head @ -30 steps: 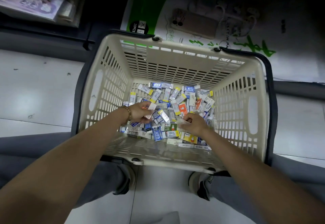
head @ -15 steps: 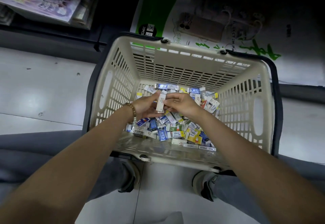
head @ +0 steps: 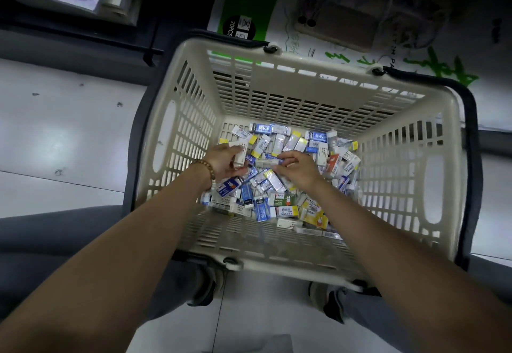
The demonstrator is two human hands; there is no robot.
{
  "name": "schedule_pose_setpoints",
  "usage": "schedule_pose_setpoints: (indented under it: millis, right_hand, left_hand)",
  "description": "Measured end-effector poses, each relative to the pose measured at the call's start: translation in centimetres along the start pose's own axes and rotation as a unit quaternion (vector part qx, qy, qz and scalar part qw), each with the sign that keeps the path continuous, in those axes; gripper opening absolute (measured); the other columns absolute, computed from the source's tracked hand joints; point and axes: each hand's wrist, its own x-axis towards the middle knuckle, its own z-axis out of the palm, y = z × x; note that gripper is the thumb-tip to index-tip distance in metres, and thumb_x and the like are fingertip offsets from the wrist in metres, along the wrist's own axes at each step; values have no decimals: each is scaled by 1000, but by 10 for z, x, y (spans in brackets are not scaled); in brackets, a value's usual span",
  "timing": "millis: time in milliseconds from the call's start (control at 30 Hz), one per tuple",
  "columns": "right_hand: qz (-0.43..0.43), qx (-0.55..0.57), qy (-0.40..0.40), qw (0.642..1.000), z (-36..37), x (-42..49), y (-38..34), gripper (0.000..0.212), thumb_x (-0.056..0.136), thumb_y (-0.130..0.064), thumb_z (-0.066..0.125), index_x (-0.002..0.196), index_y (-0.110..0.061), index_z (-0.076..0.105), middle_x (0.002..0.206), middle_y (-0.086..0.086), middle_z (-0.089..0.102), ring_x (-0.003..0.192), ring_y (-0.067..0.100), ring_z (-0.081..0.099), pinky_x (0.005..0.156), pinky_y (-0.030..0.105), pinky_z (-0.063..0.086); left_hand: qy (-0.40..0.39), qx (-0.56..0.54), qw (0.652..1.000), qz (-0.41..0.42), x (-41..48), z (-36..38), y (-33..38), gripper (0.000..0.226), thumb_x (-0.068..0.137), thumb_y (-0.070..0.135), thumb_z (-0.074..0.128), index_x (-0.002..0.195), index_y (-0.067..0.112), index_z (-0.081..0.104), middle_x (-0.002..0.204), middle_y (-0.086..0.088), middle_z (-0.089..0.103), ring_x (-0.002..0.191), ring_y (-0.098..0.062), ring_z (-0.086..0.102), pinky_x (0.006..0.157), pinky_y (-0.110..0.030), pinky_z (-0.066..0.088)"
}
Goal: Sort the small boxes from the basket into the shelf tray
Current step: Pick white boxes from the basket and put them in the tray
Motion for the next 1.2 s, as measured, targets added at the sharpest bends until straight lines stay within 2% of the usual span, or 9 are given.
schedule_pose_setpoints:
  millis: [33, 133, 200, 367, 567, 767, 933, 1067, 1200]
  right_hand:
    - [-4, -20, 3, 1000, 3, 4, 2, 33, 82, -7, 71, 111, 1, 59, 72, 3, 51, 74, 19, 54, 90, 34, 49]
    - [-22, -69, 34, 997, 11, 13, 5, 23, 80, -7, 73, 100, -4, 62, 63, 0, 44, 64, 18, 47, 75, 32, 48]
    - [-33, -76, 41, 996, 11, 15, 4, 20, 80, -9, 73, 97, -4, 63, 67, 1, 48, 70, 20, 50, 74, 31, 48]
    - [-59, -54, 29, 996, -6, 8, -11, 21, 83, -9, 70, 99, 3, 61, 107, 17, 61, 89, 21, 54, 86, 35, 50]
    - [-90, 12, 17, 996, -71, -30, -78, 21, 83, -10, 68, 102, -2, 62, 90, 5, 65, 72, 11, 60, 63, 14, 52]
    - [-179, -43, -44, 982, -129, -123, -177, 12, 86, -15, 66, 97, -18, 69, 89, -2, 69, 73, 7, 63, 70, 17, 54]
    - [-229, 103, -47, 967, -153, -201, -218, 7, 82, -15, 68, 89, -15, 67, 73, -1, 69, 64, 8, 64, 62, 18, 54]
    - [-222, 226, -44, 947, -149, -223, -229, 23, 67, -25, 72, 87, -13, 71, 80, 5, 73, 69, 11, 67, 65, 17, 55]
    - [-217, 244, -21, 945, -149, -222, -239, 22, 69, -24, 72, 87, -13, 72, 82, 8, 73, 70, 13, 67, 66, 18, 55]
  left_hand:
    - [6, 3, 1000, -1, 0, 0, 0, 16, 90, 11, 57, 103, 4, 51, 120, -21, 49, 87, -27, 62, 55, -30, 59]
    - [10, 10, 1000, 12, 4, -1, -1, 63, 83, 12, 67, 137, 7, 36, 137, -18, 44, 82, -22, 66, 64, -30, 59]
    - [9, 21, 999, 22, 5, -1, 0, 74, 81, 15, 69, 142, 9, 29, 140, -18, 42, 77, -18, 66, 66, -29, 59]
    - [14, 56, 996, 64, -2, 6, 4, 49, 91, 17, 57, 131, -4, 38, 100, -10, 60, 53, -8, 64, 42, -17, 50]
    - [-4, 123, 981, 152, -49, 25, 40, 45, 96, 19, 45, 138, 11, 29, 91, -1, 55, 70, -12, 54, 48, -20, 54]
    - [-63, 313, 904, 284, -150, 46, 98, 35, 98, 22, 41, 131, 12, 35, 88, 0, 54, 70, -10, 52, 58, -23, 51]
    - [-156, 160, 939, 261, -232, 57, 120, 36, 97, 20, 43, 132, 12, 40, 88, 0, 57, 69, -13, 54, 53, -24, 48]
    - [-233, 24, 944, 233, -270, 67, 115, 30, 97, 22, 42, 122, 9, 53, 94, -6, 64, 79, -19, 59, 54, -26, 50]
    - [-209, 60, 941, 259, -284, 84, 117, 33, 96, 39, 38, 110, 18, 59, 94, -7, 70, 80, -17, 63, 54, -22, 49]
